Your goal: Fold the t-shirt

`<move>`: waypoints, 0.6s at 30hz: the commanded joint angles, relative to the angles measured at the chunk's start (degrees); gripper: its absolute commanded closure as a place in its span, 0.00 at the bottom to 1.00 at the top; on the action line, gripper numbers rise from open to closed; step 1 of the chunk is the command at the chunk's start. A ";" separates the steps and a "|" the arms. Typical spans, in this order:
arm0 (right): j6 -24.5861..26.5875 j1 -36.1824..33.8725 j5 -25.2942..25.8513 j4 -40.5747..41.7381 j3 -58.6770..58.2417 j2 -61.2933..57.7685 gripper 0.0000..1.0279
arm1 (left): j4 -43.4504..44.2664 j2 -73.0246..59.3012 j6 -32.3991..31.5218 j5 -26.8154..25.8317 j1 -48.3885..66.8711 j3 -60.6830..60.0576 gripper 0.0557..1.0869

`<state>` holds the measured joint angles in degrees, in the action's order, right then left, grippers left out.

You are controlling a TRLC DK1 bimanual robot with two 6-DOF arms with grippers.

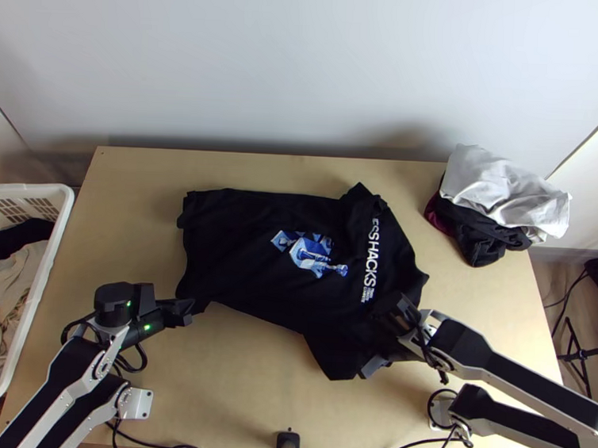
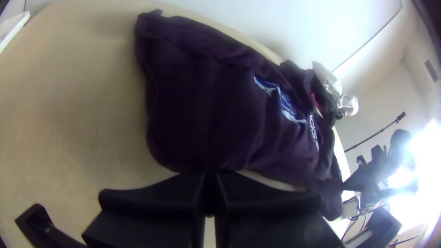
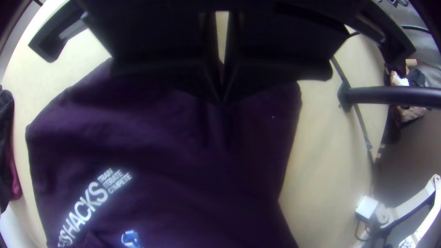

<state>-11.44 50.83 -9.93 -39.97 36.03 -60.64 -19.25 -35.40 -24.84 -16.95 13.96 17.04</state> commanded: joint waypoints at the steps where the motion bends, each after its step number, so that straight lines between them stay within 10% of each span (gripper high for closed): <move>1: 1.86 -2.14 1.06 -1.96 4.75 2.28 0.97 | -1.23 0.24 0.41 -0.28 -2.00 1.68 0.97; 18: 10.91 -18.05 1.14 -4.16 26.81 -4.92 0.97 | 0.00 -5.03 -2.41 -7.66 -16.15 12.32 0.97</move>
<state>-4.08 39.59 -8.75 -43.81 53.25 -61.14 -20.45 -37.10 -24.93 -21.91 4.25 24.64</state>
